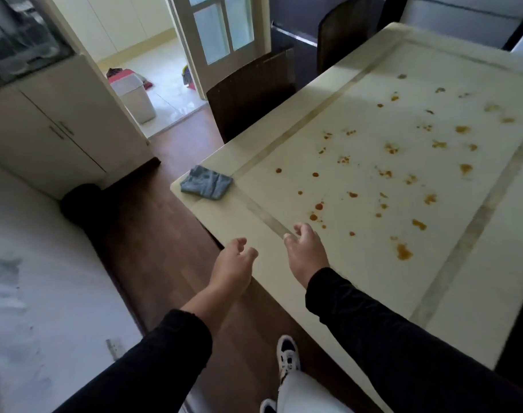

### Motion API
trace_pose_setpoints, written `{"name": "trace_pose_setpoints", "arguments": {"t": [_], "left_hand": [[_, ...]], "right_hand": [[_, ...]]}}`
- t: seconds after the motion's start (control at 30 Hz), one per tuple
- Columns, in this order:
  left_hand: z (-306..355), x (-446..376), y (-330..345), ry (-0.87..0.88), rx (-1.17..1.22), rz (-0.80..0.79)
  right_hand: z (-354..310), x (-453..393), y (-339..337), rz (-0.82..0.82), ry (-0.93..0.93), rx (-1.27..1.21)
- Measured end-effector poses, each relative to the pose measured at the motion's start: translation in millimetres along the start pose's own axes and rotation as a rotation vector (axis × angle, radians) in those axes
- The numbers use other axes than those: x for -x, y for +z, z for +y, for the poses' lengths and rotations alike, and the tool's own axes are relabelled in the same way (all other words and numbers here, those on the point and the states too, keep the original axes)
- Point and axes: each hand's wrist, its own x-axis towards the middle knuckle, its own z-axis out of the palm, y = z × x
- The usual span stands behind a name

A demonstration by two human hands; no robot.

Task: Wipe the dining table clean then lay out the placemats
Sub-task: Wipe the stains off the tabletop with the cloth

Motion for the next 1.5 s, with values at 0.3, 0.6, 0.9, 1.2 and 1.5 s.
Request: {"name": "trace_pose_setpoints", "arguments": {"t": [0.3,0.6,0.9,1.2,1.5], "left_hand": [[33.5,-113.1,-28.3,0.142,-0.203,-0.005],[27.9,-199.7,-49.5,0.218,-0.71,0.118],[15.8,-281.4,-62.5,0.493,-0.987,-0.057],[10.6,-278.0,-61.6,0.965,-0.826,-0.349],[11.0,-253.2,-41.9,1.202,-0.691,-0.713]], "right_hand": [[-40.1,-90.1,29.9,-0.023,0.008,-0.026],[-37.8,-118.1,36.3,0.025,0.106,-0.024],[-45.5,-120.7,82.7,0.212,0.327,-0.06],[-63.5,-110.0,139.3,0.356,0.287,-0.032],[-59.3,-123.1,125.3,0.509,0.092,0.239]]}}
